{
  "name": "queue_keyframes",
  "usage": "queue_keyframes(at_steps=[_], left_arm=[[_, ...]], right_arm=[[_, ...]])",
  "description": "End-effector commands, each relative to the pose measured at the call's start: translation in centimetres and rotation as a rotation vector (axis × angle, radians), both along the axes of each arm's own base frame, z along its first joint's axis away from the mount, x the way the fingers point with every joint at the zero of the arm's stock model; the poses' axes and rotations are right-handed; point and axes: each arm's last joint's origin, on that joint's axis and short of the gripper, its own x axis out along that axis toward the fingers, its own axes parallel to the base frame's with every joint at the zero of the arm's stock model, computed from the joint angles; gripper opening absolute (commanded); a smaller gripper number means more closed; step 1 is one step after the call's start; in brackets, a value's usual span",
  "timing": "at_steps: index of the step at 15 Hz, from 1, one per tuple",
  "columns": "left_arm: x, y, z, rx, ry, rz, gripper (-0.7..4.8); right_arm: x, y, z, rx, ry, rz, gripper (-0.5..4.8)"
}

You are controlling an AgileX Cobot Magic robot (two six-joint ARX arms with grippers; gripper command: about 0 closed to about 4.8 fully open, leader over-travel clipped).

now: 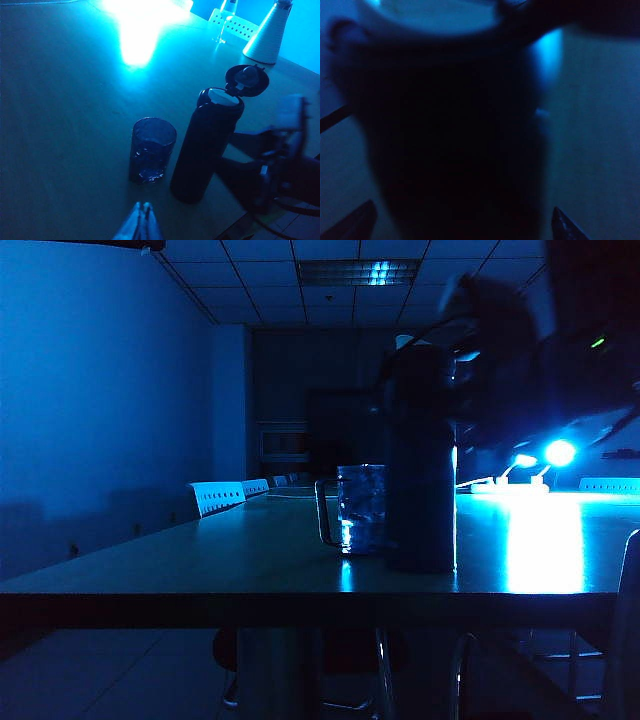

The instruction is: Pick up the black thermos cup, pour some water from it into the cup, and then put the thermos cup back on the table.

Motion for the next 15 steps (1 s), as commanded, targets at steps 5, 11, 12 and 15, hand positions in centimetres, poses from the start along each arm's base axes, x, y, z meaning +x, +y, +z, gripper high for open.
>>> queue_keyframes(at_steps=[5, 11, 12, 15], left_arm=[[0.0, 0.0, 0.2, -0.007, -0.011, -0.008, -0.06], [-0.1, 0.0, 0.0, 0.003, 0.007, -0.008, -0.06], [-0.1, 0.0, 0.0, 0.003, 0.007, -0.008, -0.06], [-0.1, 0.0, 0.0, 0.002, 0.007, -0.017, -0.06]], right_arm=[[1.7, 0.7, -1.1, -0.012, 0.022, 0.023, 4.79], [2.5, 0.9, -1.1, -0.063, 0.005, -0.010, 2.18], [2.5, 0.9, -1.2, -0.067, 0.005, -0.036, 1.08], [2.4, 0.5, -0.5, -0.113, -0.020, -0.062, 1.03]])
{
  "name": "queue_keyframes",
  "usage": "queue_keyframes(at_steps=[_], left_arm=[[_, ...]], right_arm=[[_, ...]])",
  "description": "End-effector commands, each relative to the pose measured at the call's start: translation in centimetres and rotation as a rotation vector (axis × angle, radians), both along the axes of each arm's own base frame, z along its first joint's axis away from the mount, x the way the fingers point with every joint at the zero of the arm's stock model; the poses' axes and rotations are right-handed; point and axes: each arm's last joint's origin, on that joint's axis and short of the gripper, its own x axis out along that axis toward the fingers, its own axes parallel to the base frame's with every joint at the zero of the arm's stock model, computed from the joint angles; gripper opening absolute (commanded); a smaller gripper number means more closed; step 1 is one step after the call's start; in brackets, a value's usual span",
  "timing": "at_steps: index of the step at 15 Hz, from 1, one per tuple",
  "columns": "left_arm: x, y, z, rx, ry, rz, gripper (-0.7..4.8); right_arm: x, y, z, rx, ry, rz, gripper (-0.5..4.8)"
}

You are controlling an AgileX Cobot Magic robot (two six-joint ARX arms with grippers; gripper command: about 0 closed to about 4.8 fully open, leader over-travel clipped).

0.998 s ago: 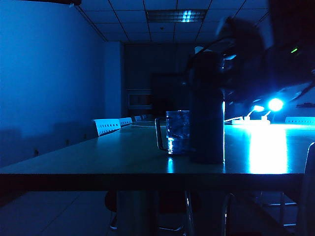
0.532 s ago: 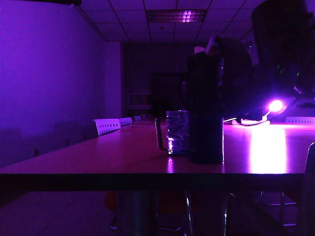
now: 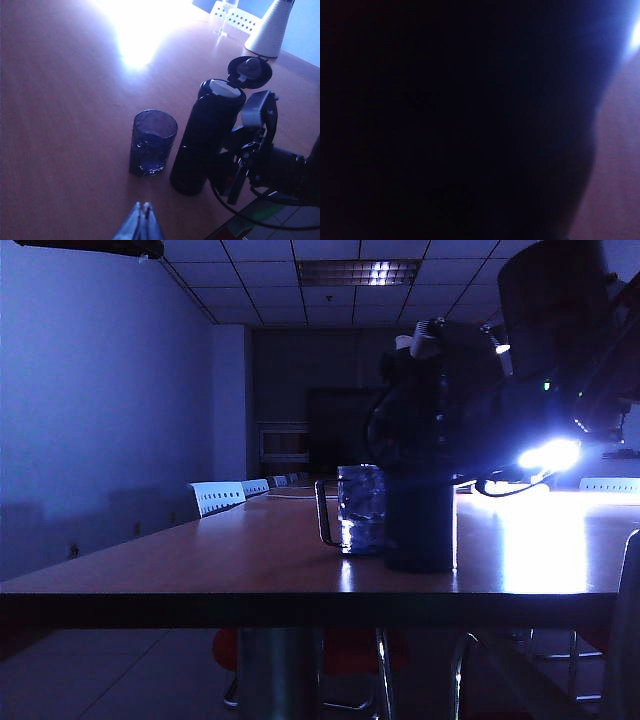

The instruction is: Pick up the black thermos cup, pour some water from it into the cup, and then put the thermos cup back on the table.

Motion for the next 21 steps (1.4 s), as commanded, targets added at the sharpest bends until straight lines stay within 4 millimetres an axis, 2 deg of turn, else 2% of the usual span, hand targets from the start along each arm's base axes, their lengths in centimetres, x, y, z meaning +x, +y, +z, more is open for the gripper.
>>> queue_keyframes(at_steps=[1, 3, 7, 9, 11, 13, 17, 21], left_arm=[[-0.1, -0.1, 0.3, -0.009, -0.017, -0.026, -0.06], [0.0, -0.1, 0.5, -0.011, -0.019, -0.025, -0.06], [0.3, -0.3, 1.9, -0.002, -0.049, -0.026, -0.06], [0.5, -0.4, 2.2, 0.005, -0.040, -0.026, -0.06], [0.9, -0.6, 2.3, 0.066, -0.027, -0.036, -0.06], [1.4, -0.8, 2.8, 0.078, -0.010, -0.037, -0.06], [1.3, -0.8, 3.6, 0.071, -0.021, -0.037, -0.06], [1.2, -0.7, 3.3, 0.103, 0.005, -0.034, -0.06]], right_arm=[[-0.1, -0.3, 1.3, -0.076, -0.067, -0.022, 1.03], [-0.1, -0.9, 2.1, -0.133, -0.088, -0.045, 1.03], [0.9, -3.4, 3.4, -0.222, -0.109, -0.137, 1.03], [2.2, -3.6, 4.4, -0.292, -0.085, -0.134, 1.03], [3.7, -3.0, 6.1, -0.418, -0.122, -0.117, 1.03], [5.3, -2.5, 6.9, -0.475, -0.126, -0.108, 1.03], [7.3, -1.9, 6.3, -0.621, -0.135, -0.090, 1.03], [7.6, -2.8, 6.0, -0.792, -0.140, -0.083, 1.03]])
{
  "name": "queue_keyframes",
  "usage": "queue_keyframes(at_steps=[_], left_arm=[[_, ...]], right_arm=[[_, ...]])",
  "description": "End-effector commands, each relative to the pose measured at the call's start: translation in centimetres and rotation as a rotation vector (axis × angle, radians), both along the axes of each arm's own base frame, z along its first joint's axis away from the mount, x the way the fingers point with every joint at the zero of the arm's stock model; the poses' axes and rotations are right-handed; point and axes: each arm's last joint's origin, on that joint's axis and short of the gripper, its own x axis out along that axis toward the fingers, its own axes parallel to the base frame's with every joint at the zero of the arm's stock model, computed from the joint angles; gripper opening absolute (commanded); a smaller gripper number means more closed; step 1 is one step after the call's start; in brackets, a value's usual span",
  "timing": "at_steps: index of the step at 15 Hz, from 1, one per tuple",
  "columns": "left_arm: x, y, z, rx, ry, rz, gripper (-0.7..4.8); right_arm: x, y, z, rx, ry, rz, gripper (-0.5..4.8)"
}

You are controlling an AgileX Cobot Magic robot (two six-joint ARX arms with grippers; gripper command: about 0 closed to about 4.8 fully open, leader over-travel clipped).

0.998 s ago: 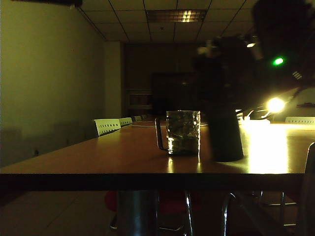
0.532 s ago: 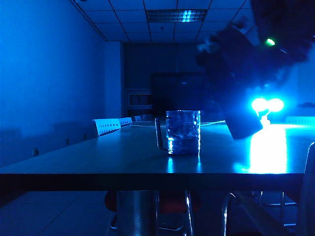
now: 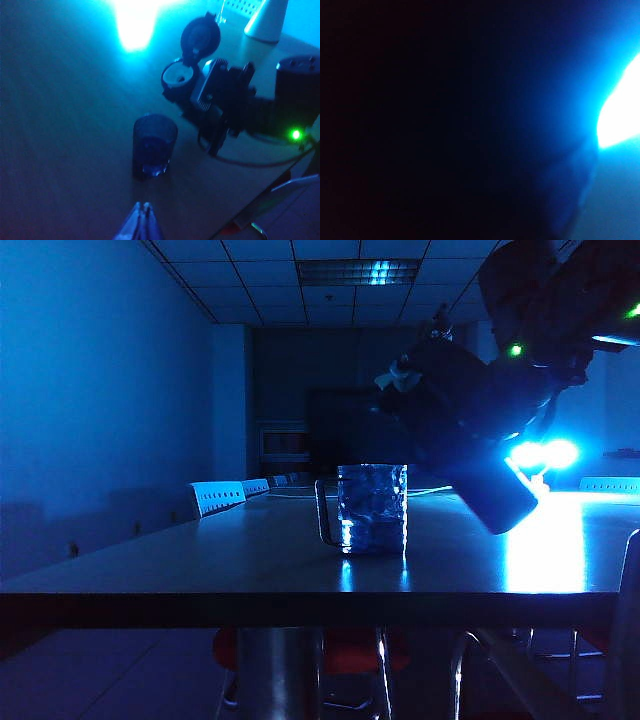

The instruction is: Pick up the black thermos cup, pour some water from it into the cup, and then put the thermos cup back on the table.

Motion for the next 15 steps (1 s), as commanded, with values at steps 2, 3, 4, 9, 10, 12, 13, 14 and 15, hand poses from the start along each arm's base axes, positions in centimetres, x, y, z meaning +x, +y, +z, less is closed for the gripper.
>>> queue_keyframes(at_steps=[2, 3, 4, 9, 10, 12, 13, 14, 15], left_arm=[[-0.07, 0.07, 0.08, 0.038, -0.016, 0.003, -0.06], [-0.07, 0.07, 0.08, 0.037, -0.015, 0.003, -0.06], [-0.07, 0.07, 0.08, 0.037, -0.015, 0.003, -0.06], [-0.07, 0.07, 0.08, 0.037, -0.015, 0.003, -0.06], [-0.07, 0.07, 0.08, 0.037, -0.015, 0.003, -0.06], [-0.07, 0.07, 0.08, 0.037, -0.016, 0.003, -0.06], [-0.07, 0.07, 0.08, 0.037, -0.015, 0.003, -0.06], [-0.07, 0.07, 0.08, 0.037, -0.016, 0.003, -0.06], [-0.07, 0.07, 0.08, 0.037, -0.015, 0.003, -0.06]], right_arm=[[0.46, -0.52, 1.66, -0.179, -0.119, 0.018, 1.03], [0.46, -0.52, 1.64, -0.228, -0.124, 0.031, 1.03], [0.46, -0.52, 1.64, -0.274, -0.130, 0.042, 1.03], [0.52, -0.71, 1.67, -0.319, -0.137, 0.037, 1.03], [0.52, -0.70, 1.67, -0.319, -0.137, 0.037, 1.03], [0.57, -0.86, 1.68, -0.319, -0.138, 0.031, 1.03], [0.58, -0.91, 1.68, -0.329, -0.136, 0.014, 1.03], [0.58, -0.96, 1.66, -0.354, -0.135, 0.005, 1.03], [0.58, -0.97, 1.67, -0.383, -0.138, 0.006, 1.03]])
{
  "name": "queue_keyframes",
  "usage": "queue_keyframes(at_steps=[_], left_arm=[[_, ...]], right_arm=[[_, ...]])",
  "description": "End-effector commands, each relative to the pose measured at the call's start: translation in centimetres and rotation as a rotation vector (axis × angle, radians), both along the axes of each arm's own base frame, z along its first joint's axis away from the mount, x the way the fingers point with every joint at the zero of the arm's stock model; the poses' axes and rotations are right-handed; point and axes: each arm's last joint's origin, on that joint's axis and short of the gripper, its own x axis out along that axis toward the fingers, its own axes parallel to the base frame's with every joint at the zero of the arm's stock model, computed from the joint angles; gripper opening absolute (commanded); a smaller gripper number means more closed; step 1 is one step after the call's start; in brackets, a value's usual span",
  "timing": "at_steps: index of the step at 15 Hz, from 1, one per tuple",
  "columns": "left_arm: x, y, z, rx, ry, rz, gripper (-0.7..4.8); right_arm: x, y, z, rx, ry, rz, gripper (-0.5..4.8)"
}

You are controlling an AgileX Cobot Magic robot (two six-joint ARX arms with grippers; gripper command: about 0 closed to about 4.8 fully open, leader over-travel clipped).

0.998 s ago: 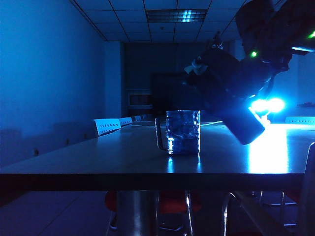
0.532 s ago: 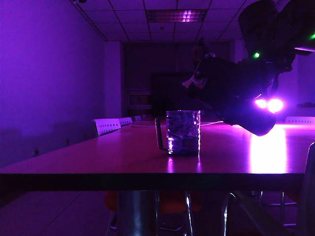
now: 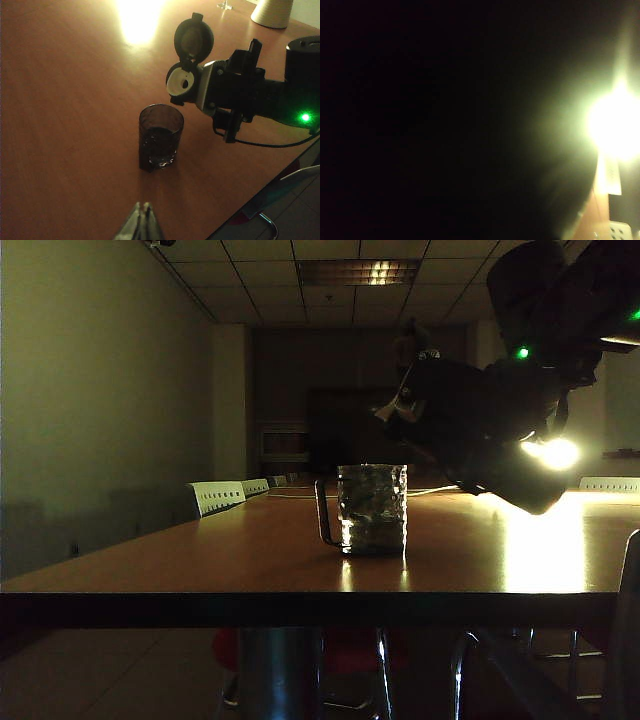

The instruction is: Pick up the black thermos cup, pour some water from it into the cup, and then put the thermos cup back on the table.

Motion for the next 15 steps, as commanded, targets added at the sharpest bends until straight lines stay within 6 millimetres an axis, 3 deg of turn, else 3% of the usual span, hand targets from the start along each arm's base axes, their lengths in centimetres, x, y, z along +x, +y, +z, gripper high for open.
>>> queue_keyframes(at_steps=[1, 15], left_arm=[[0.0, 0.0, 0.4, -0.009, -0.018, -0.002, -0.06], [0.0, 0.0, 0.4, -0.006, -0.019, -0.008, -0.06]], right_arm=[[0.3, 0.0, 1.8, -0.045, -0.113, -0.015, 1.03], [1.6, 0.3, 1.9, -0.308, -0.131, 0.020, 1.03]])
